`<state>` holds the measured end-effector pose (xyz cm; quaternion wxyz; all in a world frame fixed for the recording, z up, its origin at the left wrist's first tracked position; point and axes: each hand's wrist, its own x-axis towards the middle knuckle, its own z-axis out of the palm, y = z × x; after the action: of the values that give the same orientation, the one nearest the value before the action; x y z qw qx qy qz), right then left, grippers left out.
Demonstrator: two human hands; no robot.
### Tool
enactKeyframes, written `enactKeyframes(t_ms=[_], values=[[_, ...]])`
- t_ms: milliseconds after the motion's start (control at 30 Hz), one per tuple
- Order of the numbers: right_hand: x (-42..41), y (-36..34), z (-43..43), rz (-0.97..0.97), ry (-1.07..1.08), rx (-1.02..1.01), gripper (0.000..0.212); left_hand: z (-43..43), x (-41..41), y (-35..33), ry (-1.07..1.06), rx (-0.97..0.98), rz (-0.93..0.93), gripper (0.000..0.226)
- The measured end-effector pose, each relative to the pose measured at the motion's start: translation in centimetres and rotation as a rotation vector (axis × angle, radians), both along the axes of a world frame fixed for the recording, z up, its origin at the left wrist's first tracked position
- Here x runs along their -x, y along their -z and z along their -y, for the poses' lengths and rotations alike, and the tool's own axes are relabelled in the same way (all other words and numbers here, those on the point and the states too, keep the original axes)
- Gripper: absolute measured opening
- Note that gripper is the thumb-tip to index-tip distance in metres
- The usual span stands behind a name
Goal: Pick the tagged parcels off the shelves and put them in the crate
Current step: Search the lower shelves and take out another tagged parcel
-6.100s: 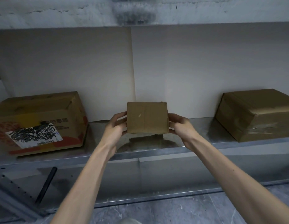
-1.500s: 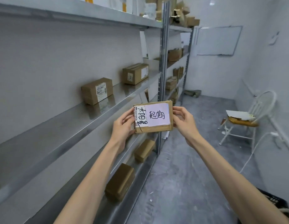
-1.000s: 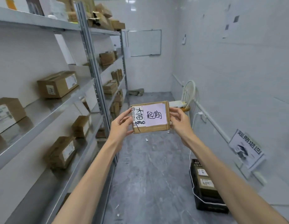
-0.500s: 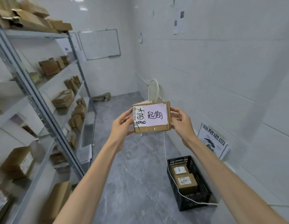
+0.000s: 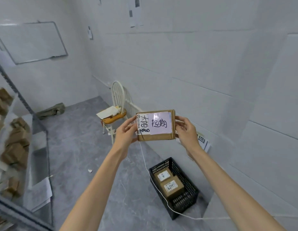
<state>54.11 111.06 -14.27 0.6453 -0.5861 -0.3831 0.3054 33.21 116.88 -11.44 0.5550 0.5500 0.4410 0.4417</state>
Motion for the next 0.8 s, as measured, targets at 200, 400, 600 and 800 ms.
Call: enactKeyframes(t_ms=[200, 400, 600, 800], values=[[0.4, 1.1, -4.7, -0.033, 0.205, 0.018, 0.031, -8.1, -1.7, 0.4, 0.151, 0.011, -0.023, 0.024], [0.4, 3.1, -7.9, -0.062, 0.393, 0.073, 0.033, -14.7, -3.9, 2.1, 0.317, 0.057, -0.056, 0.026], [0.0, 5.5, -8.7, -0.071, 0.564, 0.146, 0.028, -18.1, -7.2, 4.6, 0.452, 0.115, -0.094, 0.023], [-2.4, 7.6, -9.5, -0.114, 0.677, 0.18, 0.029, -20.2, -11.7, 6.8, 0.558, 0.157, -0.145, 0.025]])
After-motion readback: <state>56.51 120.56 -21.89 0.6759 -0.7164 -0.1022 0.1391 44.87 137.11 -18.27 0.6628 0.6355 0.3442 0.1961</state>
